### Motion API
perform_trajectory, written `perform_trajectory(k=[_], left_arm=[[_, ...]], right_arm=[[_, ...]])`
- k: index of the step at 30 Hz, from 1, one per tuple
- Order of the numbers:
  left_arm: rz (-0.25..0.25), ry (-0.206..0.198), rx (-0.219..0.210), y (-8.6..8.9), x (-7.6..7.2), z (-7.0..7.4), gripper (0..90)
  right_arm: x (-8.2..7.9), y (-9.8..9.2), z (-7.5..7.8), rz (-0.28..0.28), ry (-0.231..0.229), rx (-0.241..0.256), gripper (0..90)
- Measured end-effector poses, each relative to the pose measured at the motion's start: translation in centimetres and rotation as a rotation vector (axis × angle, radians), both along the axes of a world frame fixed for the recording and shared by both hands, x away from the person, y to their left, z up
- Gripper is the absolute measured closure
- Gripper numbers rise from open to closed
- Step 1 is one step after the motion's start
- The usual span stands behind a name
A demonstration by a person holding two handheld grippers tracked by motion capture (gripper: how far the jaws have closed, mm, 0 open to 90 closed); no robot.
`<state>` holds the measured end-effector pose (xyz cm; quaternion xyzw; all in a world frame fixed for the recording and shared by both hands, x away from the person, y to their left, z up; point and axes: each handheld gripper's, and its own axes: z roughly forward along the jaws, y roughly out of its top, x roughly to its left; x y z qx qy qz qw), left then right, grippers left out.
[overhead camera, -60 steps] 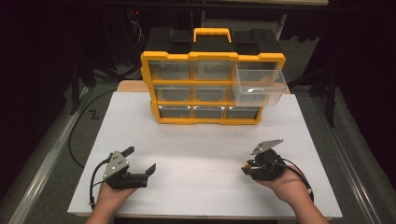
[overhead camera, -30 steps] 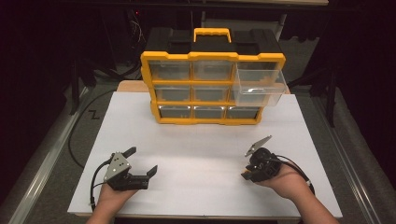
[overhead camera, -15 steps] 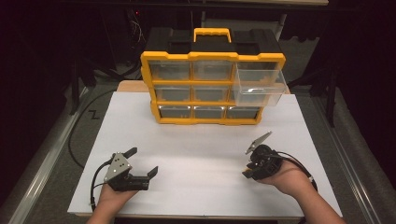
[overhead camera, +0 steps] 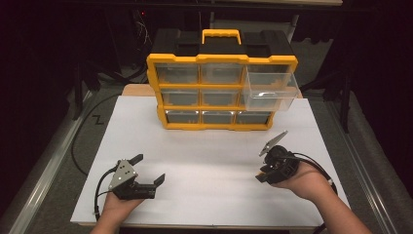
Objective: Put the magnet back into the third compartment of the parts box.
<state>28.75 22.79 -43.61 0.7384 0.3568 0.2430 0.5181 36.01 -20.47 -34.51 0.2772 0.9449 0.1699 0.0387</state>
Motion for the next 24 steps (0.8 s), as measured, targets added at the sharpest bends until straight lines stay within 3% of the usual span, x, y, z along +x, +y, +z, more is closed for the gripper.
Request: perform_trajectory(k=[12,24], left_arm=[[-0.002,0.0,0.005,0.0,0.0,0.0,0.1],[0.003,-0.004,0.003,0.0,0.0,0.0,0.3]], right_arm=[[0.2,0.1,1.4,0.043,-0.008,-0.014,65.2],[0.6,0.3,2.4,0.042,0.003,-0.008,65.2]])
